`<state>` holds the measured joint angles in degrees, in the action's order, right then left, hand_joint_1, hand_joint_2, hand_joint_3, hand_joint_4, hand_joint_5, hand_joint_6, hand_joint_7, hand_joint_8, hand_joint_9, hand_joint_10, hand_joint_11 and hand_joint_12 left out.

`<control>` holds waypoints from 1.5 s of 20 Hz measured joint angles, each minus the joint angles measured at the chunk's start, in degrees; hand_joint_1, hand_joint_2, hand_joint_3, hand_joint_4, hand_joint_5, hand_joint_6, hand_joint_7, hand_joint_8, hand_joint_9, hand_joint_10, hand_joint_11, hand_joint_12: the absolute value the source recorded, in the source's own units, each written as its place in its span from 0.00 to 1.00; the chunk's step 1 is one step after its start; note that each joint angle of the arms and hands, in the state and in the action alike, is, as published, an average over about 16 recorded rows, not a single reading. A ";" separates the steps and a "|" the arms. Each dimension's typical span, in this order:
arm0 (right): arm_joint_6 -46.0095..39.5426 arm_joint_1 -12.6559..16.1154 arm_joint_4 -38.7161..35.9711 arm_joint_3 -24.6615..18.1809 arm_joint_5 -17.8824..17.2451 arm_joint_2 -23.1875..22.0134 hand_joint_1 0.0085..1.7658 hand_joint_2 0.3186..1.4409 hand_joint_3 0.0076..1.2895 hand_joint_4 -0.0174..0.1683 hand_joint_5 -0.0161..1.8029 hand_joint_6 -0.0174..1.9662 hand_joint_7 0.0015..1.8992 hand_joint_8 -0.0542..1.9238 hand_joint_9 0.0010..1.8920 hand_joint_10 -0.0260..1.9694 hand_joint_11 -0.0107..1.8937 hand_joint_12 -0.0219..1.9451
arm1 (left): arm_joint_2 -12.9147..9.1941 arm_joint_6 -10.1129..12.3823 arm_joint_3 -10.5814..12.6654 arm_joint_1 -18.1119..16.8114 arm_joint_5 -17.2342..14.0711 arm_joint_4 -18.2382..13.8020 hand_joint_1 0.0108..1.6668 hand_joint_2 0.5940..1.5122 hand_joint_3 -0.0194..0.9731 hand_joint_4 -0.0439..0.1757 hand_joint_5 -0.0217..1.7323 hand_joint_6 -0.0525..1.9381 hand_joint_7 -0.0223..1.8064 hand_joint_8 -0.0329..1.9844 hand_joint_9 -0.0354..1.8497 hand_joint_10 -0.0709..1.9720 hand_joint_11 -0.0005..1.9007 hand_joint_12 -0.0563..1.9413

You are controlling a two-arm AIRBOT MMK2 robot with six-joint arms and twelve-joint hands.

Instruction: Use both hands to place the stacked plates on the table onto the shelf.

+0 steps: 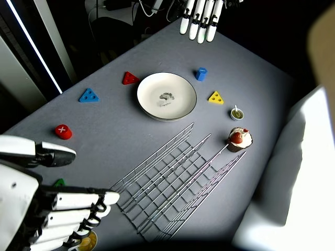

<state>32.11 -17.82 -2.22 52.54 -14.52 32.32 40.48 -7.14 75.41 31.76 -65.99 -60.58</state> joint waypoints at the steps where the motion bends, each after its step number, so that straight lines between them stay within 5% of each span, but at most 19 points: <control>1: -0.01 -0.02 -0.79 -0.16 -0.29 -0.10 0.04 0.46 0.02 0.08 0.07 0.02 0.07 0.04 0.07 0.02 0.06 0.06 | 0.00 0.00 0.03 -0.01 0.00 -0.04 0.01 0.30 0.03 0.21 0.07 0.03 0.08 0.01 0.07 0.04 0.03 0.08; 10: -0.17 -3.53 -16.79 -4.01 -8.56 -1.58 0.01 0.47 0.01 0.10 0.06 0.01 0.06 0.03 0.06 0.01 0.05 0.04 | -0.03 -0.30 0.71 -0.11 -0.42 -0.59 0.02 0.30 0.02 0.21 0.07 0.03 0.08 0.01 0.07 0.03 0.04 0.06; 19: 1.60 -13.29 -30.14 -7.90 -19.62 -1.23 0.01 0.47 0.01 0.11 0.06 0.01 0.06 0.03 0.06 0.01 0.06 0.04 | -0.03 0.04 2.47 0.19 -3.46 -0.78 0.02 0.30 0.02 0.21 0.07 0.03 0.07 0.01 0.07 0.04 0.04 0.05; 24: 4.04 -17.03 -29.28 -8.36 -21.01 0.31 0.01 0.48 0.01 0.11 0.06 0.01 0.06 0.03 0.07 0.01 0.06 0.04 | 0.01 0.37 3.49 0.48 -5.84 -1.94 0.02 0.29 0.02 0.21 0.07 0.03 0.07 0.01 0.06 0.04 0.04 0.05; 30: 7.55 -18.21 -26.36 -8.81 -19.79 2.33 0.01 0.49 0.01 0.11 0.06 0.01 0.06 0.03 0.07 0.01 0.07 0.04 | 0.26 1.39 4.45 -0.76 -8.43 -6.70 0.02 0.29 0.02 0.21 0.07 0.03 0.07 0.01 0.06 0.04 0.04 0.05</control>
<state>39.67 -36.03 -28.58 43.73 -34.31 34.65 40.74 -5.75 79.86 31.00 -74.42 -67.28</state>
